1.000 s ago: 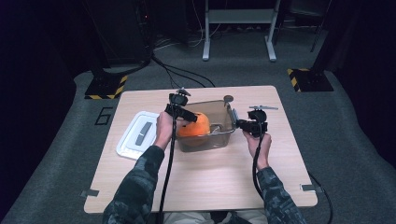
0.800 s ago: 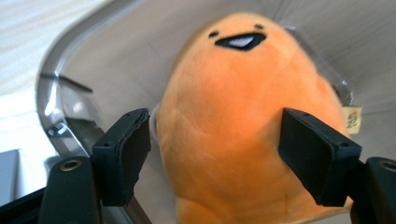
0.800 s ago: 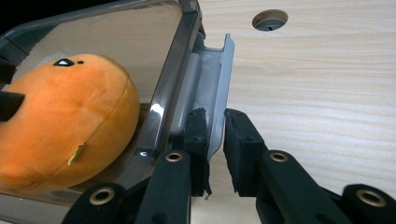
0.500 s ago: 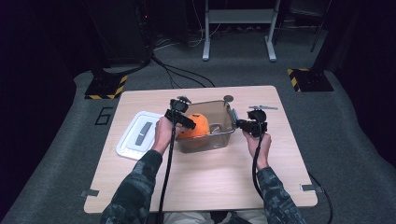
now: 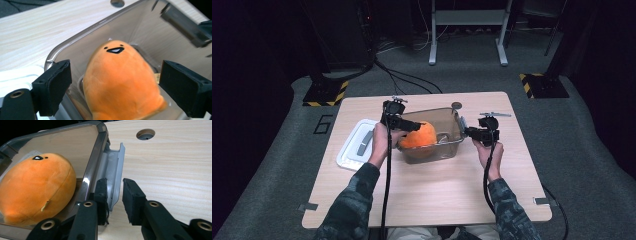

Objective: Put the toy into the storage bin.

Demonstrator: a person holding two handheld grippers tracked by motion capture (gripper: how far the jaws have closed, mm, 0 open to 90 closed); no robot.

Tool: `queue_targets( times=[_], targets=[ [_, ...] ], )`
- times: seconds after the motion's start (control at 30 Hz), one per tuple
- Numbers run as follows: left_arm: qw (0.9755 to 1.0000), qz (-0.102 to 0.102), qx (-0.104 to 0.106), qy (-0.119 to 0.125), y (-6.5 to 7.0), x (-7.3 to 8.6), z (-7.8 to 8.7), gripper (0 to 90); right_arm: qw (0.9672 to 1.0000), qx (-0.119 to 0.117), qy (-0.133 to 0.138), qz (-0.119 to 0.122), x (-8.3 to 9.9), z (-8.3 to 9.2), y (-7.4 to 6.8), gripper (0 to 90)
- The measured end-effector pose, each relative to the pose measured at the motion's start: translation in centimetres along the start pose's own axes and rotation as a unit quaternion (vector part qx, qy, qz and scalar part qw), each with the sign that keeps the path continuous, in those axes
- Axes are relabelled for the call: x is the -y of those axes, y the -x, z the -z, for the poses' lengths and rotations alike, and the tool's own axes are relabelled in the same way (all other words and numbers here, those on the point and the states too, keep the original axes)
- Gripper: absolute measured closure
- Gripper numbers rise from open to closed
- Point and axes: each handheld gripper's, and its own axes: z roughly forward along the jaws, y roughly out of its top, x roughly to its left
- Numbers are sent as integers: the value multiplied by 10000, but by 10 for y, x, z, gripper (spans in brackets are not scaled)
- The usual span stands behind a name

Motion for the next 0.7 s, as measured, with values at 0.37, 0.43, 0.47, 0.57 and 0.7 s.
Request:
queue_targets(
  times=[0.37, 0.43, 0.47, 0.57, 0.7],
  targets=[
    [9985, 31, 76, 538, -6, 19, 35, 50, 10000, -27, 3, 24, -3, 6, 4, 533],
    [9982, 29, 43, 600, -7, 23, 40, 47, 10000, -48, 24, 21, -4, 9, 6, 468],
    [9981, -12, 50, 606, -9, 25, 43, 47, 10000, -45, 39, 47, -4, 11, 7, 437],
    [9977, 49, 22, 681, -14, 31, 48, 46, 9998, -121, 73, 100, -4, 17, 8, 344],
    [9972, 106, 10, 739, -22, 38, 56, 43, 9995, -150, 135, 235, -3, 26, 7, 247]
  ],
)
